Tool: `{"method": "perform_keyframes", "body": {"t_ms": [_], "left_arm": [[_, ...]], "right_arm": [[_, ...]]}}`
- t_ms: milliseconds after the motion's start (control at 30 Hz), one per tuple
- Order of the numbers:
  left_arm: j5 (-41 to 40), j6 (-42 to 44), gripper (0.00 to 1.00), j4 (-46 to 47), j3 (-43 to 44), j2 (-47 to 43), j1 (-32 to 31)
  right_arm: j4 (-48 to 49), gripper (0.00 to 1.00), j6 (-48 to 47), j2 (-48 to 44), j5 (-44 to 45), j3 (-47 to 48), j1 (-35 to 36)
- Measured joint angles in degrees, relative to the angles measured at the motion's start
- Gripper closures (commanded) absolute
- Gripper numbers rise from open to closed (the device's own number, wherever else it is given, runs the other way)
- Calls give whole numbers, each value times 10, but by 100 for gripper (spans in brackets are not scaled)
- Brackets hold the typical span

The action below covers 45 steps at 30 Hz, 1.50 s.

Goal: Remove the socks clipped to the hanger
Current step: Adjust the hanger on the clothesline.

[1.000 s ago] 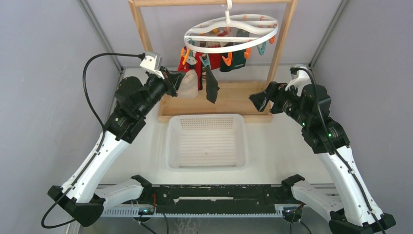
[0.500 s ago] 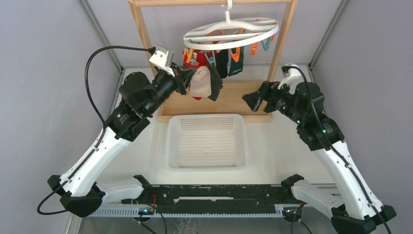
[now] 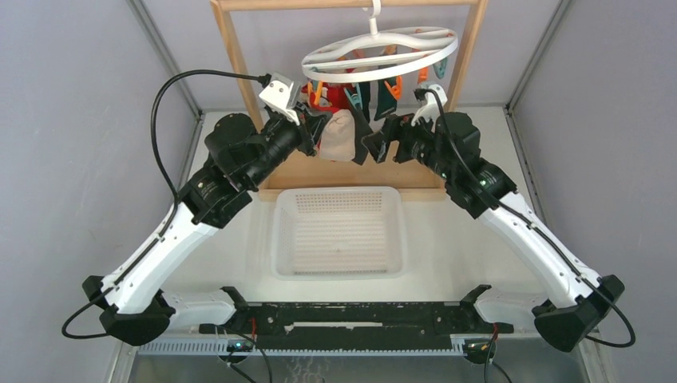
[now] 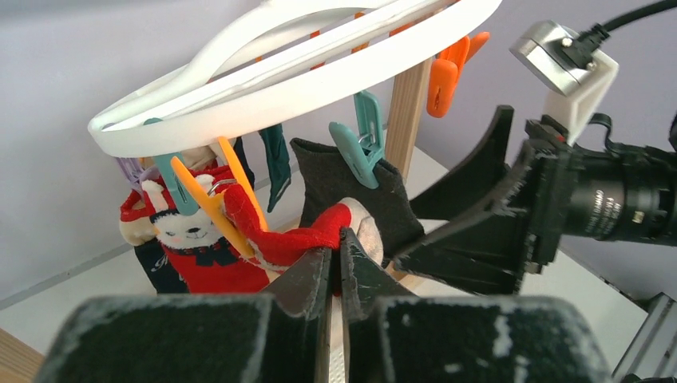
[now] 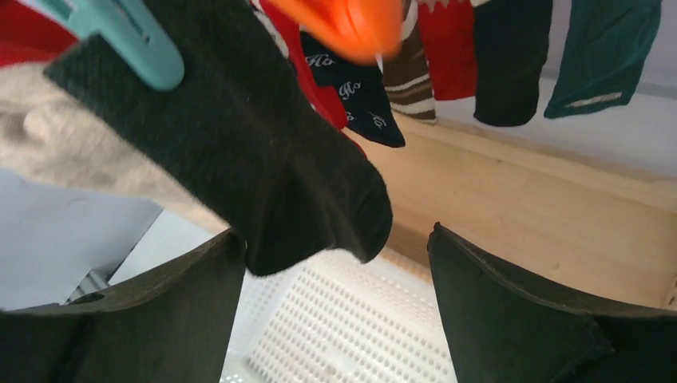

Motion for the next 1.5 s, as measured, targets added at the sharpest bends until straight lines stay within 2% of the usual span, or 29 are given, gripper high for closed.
{"method": "perform_keyframes", "body": {"t_ms": [133, 233, 300, 400, 500, 533, 700, 867, 900, 933, 967, 1333, 1500], "left_arm": [[-7, 6, 91, -8, 7, 3, -7], [-10, 8, 91, -12, 11, 7, -10], [-11, 11, 91, -14, 11, 10, -12], [-11, 11, 91, -19, 11, 14, -14], [-12, 12, 87, -22, 12, 19, -17], [-12, 13, 82, -25, 15, 21, -19], [-19, 22, 54, -29, 26, 27, -28], [-31, 25, 28, -30, 30, 27, -30], [-35, 24, 19, -30, 30, 27, -30], [-38, 25, 5, -31, 30, 27, -30], [-41, 27, 1, -32, 30, 26, -30], [-110, 25, 0, -42, 29, 10, -30], [-146, 19, 0, -42, 28, -12, -8]], "right_arm": [[30, 12, -16, 32, 4, 19, -1], [50, 22, -21, 46, -1, 19, -1], [61, 39, -25, 53, -6, 19, -2], [76, 73, -28, 61, -14, 19, -2], [85, 90, -29, 68, -20, 19, -3], [87, 98, -28, 70, -21, 19, -5], [88, 100, -14, 72, -32, 19, -26], [99, 100, 13, 72, -63, 19, -80], [102, 100, 18, 71, -68, 19, -89], [104, 100, 24, 71, -73, 18, -96], [109, 100, 31, 70, -83, 17, -108], [145, 100, 101, 65, -172, -1, -191], [159, 100, 128, 65, -203, -5, -223]]}}
